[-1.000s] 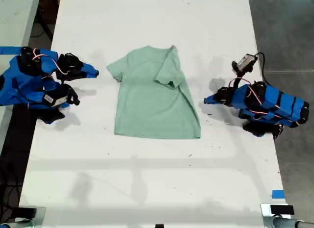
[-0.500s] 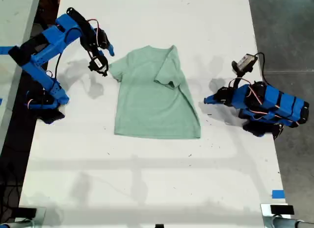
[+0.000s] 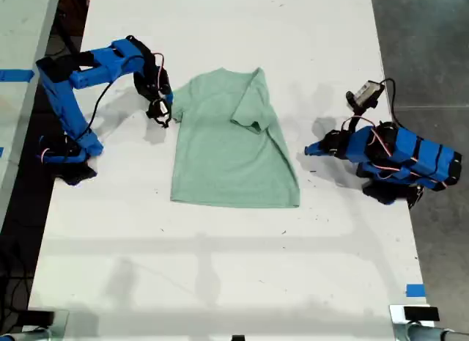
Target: Fold t shirt
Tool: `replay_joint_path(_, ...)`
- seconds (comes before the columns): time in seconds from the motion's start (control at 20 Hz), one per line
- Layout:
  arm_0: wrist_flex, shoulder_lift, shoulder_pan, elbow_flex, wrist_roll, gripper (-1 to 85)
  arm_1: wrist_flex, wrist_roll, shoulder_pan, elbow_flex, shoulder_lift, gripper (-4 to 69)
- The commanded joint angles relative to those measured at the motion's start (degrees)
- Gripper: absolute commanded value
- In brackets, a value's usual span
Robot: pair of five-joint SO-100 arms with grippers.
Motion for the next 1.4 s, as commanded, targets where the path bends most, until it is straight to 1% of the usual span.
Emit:
replay_joint_path(0.0,-2.2,-2.8,-1.8,0.2,0.7,10.6,-1.8,-0.2,-0.3,3.3,0.5,4.3)
replay_joint_path(0.15,-2.4,-5.4,-1.8,-0.8,1.2,9.7,-1.8,-0.2,-0.4,3.3,0.5,4.3)
replay_joint_path(0.25,-1.6,-5.1,-2.2,-1.4,1.6,-0.2,-1.8,-0.2,-0.4,3.3,0.5,4.3)
replay_joint_path(0.4,2.2,-4.4,-1.6,-4.5,1.8,-0.2,-1.8,-0.2,-0.4,3.3,0.5,4.3)
replay_joint_path(0.5,7.5,-2.5,-0.1,-9.1,0.0,-0.2,-1.8,-0.2,-0.4,3.3,0.5,4.3)
replay_joint_path(0.65,20.7,-2.6,5.4,-28.4,-3.9,-0.2,-1.8,-0.2,-0.3,3.3,0.5,4.4)
replay_joint_path(0.7,21.3,-1.8,7.6,-33.4,-4.2,-0.2,-1.8,-0.2,-0.3,3.3,0.5,4.4)
replay_joint_path(0.85,21.3,-0.9,13.3,-42.1,-6.7,-0.2,-1.8,-0.2,-0.4,3.3,0.5,4.4)
replay_joint_path(1.0,19.2,-1.8,19.2,-45.4,-9.2,-0.2,-1.8,-0.3,-0.3,3.3,0.5,4.4)
replay_joint_path(1.2,13.4,-5.6,25.4,-46.1,-11.6,-0.2,-1.8,-0.3,-0.4,3.3,0.5,4.4)
replay_joint_path(1.35,9.8,-12.7,28.3,-47.8,-14.1,-0.2,-1.8,-0.3,-0.4,3.3,0.5,4.4)
